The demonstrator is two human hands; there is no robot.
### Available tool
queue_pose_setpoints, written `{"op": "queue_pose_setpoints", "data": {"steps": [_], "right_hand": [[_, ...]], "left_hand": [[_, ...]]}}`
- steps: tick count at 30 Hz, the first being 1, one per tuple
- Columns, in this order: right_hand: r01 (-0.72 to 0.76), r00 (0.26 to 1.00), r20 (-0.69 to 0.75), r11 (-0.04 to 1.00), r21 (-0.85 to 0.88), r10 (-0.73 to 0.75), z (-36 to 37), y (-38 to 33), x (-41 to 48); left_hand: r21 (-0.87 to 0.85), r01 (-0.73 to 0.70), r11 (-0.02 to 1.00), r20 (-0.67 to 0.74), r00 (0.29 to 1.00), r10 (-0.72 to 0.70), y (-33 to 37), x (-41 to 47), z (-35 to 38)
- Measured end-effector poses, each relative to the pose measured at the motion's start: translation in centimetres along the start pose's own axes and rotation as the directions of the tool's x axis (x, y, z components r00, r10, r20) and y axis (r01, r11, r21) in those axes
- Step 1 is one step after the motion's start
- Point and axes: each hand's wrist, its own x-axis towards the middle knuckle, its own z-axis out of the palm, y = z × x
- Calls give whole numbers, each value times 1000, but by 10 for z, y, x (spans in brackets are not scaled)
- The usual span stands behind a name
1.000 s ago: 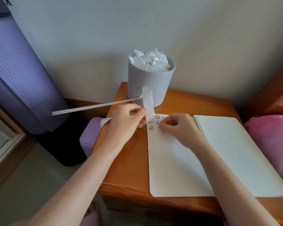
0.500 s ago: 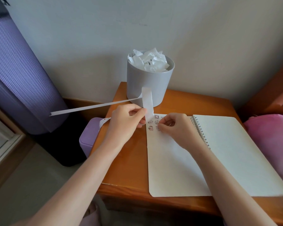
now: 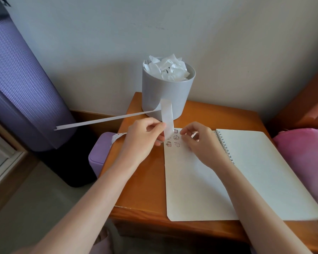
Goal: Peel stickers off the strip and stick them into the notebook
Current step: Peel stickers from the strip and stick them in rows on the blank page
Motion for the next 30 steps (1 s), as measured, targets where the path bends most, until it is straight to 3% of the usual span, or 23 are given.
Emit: {"op": "queue_pose_setpoints", "data": {"steps": [8, 17, 24, 30], "right_hand": [[158, 983, 58, 969, 189, -172, -6, -18, -6], [162, 987, -35, 941, 296, -159, -6, -16, -4], [145, 989, -51, 955, 257, -136, -7, -18, -5], [140, 990, -43, 957, 255, -133, -8, -18, -5]], "left_hand": [[-55, 3, 998, -2, 1000, -3, 0, 3, 1], [-180, 46, 983, 12, 999, -45, 4, 4, 1], [-81, -27, 996, 86, 996, 34, 5, -1, 0], [-73, -72, 995, 48, 996, 76, 4, -1, 1]]}}
